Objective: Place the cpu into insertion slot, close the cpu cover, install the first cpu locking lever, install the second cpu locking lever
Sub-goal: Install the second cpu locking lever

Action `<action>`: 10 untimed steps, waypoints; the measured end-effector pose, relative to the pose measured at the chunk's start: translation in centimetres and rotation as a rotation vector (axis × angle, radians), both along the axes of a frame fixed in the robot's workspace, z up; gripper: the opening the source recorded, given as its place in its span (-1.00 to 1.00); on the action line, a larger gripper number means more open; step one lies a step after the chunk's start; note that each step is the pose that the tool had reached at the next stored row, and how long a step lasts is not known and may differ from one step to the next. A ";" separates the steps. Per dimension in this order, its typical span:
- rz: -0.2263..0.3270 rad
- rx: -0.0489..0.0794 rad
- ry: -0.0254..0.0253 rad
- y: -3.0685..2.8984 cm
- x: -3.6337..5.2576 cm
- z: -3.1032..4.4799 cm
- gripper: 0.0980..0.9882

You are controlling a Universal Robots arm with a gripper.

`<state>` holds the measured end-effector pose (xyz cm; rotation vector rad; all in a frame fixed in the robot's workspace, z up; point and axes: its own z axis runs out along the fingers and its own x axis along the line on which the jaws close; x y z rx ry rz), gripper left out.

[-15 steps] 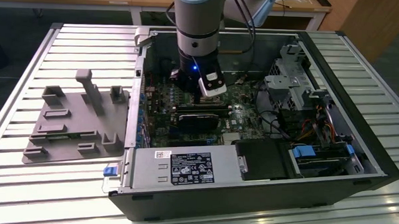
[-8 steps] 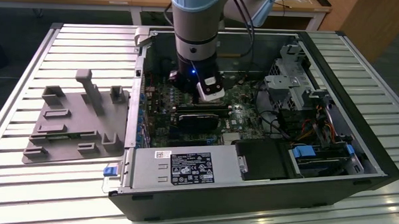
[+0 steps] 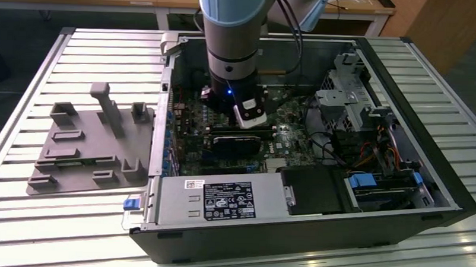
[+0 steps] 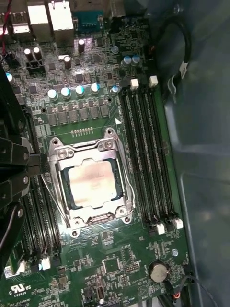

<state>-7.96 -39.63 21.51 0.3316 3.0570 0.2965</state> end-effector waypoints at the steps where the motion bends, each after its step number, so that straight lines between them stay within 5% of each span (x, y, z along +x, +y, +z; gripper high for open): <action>1: 0.001 0.006 -0.0008 -0.15 -0.02 -0.07 -0.99; 7: 0.006 0.053 -0.0028 -0.44 -0.43 -0.43 -0.99; 10: 0.010 0.065 -0.0031 -0.61 -0.75 -0.76 -0.99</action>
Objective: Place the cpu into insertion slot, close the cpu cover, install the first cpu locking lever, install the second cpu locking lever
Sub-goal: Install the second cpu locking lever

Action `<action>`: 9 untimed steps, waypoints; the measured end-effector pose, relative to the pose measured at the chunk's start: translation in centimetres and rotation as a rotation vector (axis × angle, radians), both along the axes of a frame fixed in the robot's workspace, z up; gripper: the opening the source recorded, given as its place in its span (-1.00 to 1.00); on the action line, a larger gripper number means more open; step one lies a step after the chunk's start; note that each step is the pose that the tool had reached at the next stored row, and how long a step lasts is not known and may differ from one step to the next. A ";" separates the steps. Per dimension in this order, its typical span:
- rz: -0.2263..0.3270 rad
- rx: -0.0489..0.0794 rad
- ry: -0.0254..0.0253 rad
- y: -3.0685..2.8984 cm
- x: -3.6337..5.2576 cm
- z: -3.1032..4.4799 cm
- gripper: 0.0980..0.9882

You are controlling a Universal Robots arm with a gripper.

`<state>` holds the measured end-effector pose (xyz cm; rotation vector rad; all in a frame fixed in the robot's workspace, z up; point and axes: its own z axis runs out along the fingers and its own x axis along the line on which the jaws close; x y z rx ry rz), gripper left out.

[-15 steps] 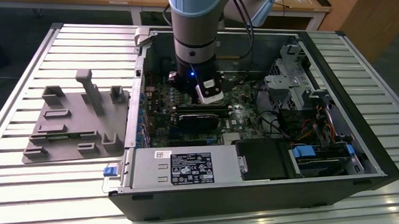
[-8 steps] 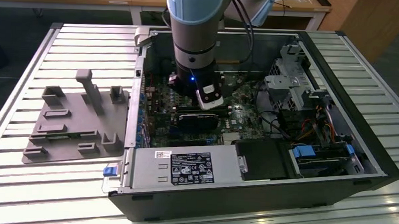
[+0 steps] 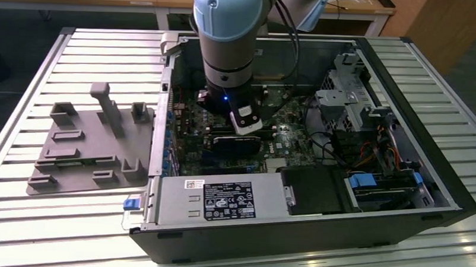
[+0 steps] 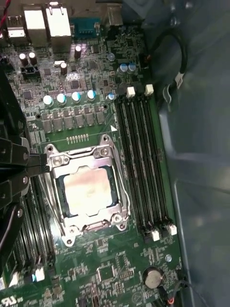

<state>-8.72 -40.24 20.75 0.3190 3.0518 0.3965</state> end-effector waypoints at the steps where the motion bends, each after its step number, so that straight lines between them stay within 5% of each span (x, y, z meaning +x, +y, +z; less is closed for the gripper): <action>1: 0.001 0.003 -0.0001 -0.03 -0.09 -0.11 -0.99; 9: 0.006 0.030 -0.0018 -0.08 -0.42 -1.08 -0.99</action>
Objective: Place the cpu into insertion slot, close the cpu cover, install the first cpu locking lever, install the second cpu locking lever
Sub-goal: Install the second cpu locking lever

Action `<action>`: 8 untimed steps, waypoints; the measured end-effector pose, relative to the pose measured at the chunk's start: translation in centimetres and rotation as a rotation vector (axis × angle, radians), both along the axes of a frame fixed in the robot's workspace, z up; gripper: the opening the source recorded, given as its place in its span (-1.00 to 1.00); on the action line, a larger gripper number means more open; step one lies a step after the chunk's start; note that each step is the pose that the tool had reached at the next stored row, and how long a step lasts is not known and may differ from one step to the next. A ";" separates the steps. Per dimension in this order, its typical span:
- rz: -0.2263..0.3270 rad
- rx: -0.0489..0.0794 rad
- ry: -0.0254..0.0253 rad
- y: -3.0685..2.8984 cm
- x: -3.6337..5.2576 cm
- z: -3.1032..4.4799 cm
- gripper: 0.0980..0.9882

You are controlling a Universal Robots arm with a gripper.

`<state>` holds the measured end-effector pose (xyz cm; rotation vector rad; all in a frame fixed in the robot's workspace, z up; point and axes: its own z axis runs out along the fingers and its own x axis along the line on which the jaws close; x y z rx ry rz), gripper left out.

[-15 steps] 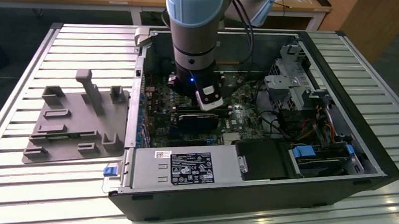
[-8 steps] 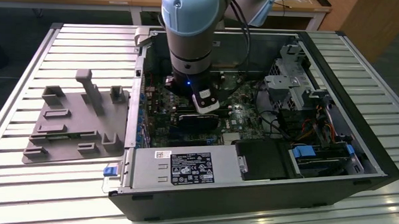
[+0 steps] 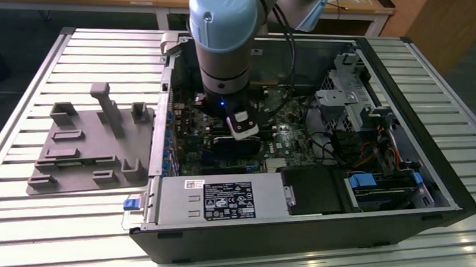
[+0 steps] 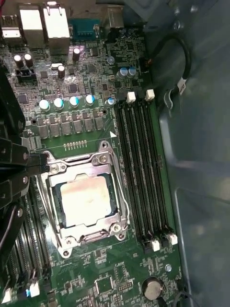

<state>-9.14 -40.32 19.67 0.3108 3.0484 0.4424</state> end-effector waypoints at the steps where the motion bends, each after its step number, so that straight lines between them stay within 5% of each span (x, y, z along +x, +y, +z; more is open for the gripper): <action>1: 0.001 0.004 0.0000 0.00 0.00 -0.09 -0.99; 8: 0.002 0.023 -0.0008 0.00 -0.13 -0.58 -0.99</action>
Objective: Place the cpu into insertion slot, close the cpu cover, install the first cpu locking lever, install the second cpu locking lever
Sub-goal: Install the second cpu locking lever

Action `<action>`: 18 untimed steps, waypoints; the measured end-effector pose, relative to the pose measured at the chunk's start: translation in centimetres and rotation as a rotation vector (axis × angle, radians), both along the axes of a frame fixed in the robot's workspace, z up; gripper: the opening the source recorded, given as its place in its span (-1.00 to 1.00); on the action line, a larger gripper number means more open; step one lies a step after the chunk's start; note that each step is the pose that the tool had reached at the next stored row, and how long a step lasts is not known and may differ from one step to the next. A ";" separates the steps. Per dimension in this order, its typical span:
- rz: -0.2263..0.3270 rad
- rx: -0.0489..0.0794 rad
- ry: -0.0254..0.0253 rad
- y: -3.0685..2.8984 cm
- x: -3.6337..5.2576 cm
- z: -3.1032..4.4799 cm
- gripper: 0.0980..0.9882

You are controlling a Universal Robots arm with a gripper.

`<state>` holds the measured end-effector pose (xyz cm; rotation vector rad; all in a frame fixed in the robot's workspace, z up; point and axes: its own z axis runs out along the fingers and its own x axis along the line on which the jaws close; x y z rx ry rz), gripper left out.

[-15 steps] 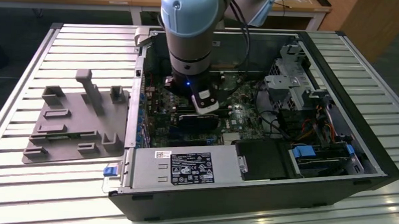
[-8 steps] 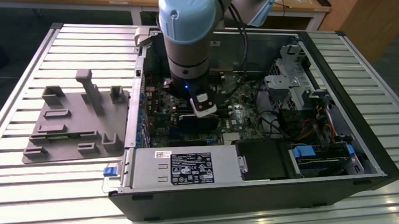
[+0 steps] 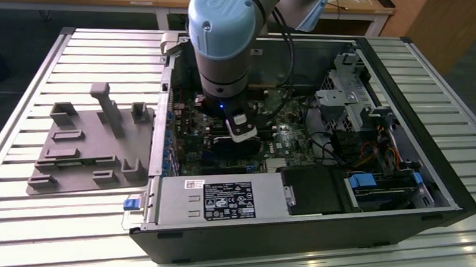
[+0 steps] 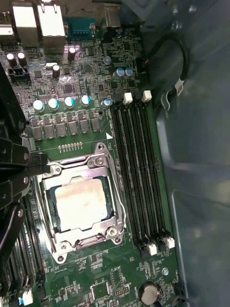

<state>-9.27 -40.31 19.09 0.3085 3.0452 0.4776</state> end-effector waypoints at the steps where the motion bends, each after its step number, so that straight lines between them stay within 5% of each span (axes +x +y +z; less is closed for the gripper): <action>1: 0.000 0.001 -0.0003 0.00 -0.03 -0.08 -0.99; 9: 0.000 0.001 -0.0002 0.00 -0.18 -0.20 -0.99; 18: 0.000 -0.008 -0.0003 0.02 -0.13 2.33 -0.99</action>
